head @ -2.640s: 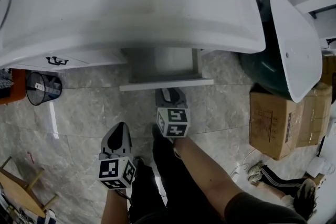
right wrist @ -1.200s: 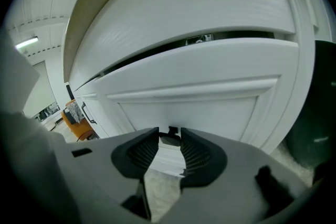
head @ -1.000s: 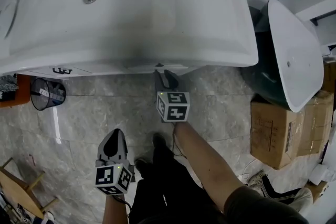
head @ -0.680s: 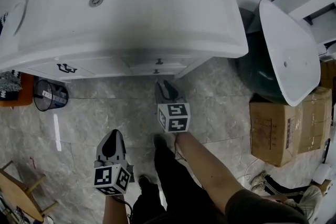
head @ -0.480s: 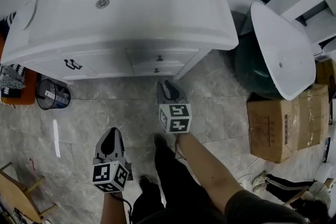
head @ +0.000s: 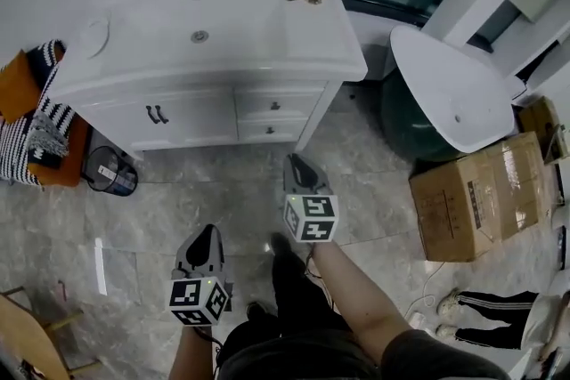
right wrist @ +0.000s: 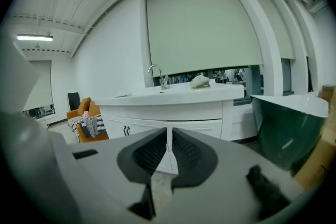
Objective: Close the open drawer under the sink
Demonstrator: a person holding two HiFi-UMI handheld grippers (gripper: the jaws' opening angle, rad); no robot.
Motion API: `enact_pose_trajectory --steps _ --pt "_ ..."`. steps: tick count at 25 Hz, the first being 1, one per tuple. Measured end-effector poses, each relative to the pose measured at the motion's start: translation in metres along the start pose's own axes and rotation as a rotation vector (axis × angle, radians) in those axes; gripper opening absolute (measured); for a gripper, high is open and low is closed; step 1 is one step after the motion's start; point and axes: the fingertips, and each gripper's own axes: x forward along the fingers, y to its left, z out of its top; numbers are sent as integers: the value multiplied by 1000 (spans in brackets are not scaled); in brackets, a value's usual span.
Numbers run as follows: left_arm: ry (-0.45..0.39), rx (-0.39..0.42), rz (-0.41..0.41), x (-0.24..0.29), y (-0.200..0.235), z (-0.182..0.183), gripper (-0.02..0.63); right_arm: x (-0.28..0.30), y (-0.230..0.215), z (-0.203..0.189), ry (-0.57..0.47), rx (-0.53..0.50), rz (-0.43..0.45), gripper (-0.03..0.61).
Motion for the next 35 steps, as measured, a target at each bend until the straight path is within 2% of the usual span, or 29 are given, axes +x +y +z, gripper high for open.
enact_pose_trajectory --steps 8,12,16,23,35 --pt "-21 24 -109 -99 -22 14 19 -125 55 25 -35 2 -13 38" --pt "-15 5 -132 -123 -24 20 19 -178 71 29 -33 6 -19 38" --pt "-43 25 -147 -135 -34 34 19 -213 77 32 -30 -15 -16 37" --pt "-89 35 -143 -160 -58 40 19 -248 84 37 -52 -5 22 37" --pt "-137 86 -121 -229 -143 5 19 -356 73 13 -58 -33 87 36"
